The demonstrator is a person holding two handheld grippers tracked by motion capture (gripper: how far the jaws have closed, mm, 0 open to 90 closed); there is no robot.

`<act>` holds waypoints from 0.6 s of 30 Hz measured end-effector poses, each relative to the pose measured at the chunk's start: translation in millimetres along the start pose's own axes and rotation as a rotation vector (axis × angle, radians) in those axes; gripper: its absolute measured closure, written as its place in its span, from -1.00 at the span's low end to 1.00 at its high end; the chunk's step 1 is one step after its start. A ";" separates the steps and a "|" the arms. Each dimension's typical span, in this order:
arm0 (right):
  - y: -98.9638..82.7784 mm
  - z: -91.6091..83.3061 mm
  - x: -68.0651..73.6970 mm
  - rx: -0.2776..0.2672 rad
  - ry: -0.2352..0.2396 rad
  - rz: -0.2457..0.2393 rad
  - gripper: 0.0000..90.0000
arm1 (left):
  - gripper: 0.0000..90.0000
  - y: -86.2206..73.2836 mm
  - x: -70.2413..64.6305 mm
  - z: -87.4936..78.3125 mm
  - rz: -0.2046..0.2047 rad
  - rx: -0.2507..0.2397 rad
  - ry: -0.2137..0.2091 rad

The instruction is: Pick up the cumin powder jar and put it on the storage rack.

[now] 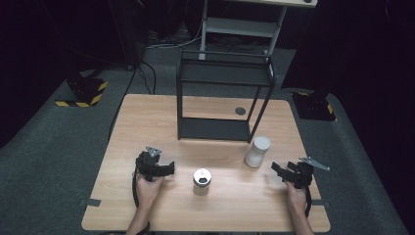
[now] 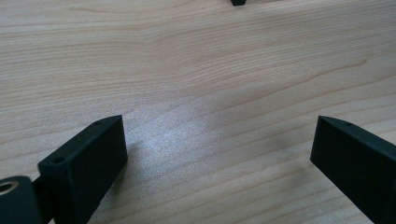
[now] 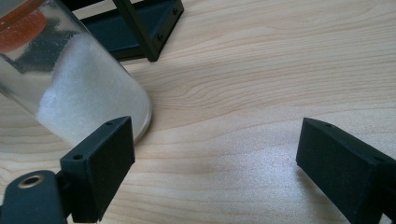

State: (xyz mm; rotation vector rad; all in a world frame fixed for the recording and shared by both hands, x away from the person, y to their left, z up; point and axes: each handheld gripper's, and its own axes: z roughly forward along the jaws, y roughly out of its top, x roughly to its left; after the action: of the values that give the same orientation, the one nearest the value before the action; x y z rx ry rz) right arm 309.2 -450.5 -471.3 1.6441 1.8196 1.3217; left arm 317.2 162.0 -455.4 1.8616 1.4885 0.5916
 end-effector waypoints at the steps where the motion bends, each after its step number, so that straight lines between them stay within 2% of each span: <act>1: -0.1 -0.2 0.1 0.000 0.000 0.002 -0.77 | -0.92 -0.2 0.5 0.0 -0.001 -0.001 -0.002; 18: 1.4 0.9 4.2 0.008 -0.017 -0.011 -0.80 | -0.98 -3.2 11.9 -0.8 -0.041 -0.017 -0.050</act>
State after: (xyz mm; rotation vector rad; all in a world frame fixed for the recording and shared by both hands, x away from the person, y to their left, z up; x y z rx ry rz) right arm 309.6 -446.4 -469.3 1.6427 1.8241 1.2938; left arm 317.4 174.0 -458.0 1.8161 1.4810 0.5336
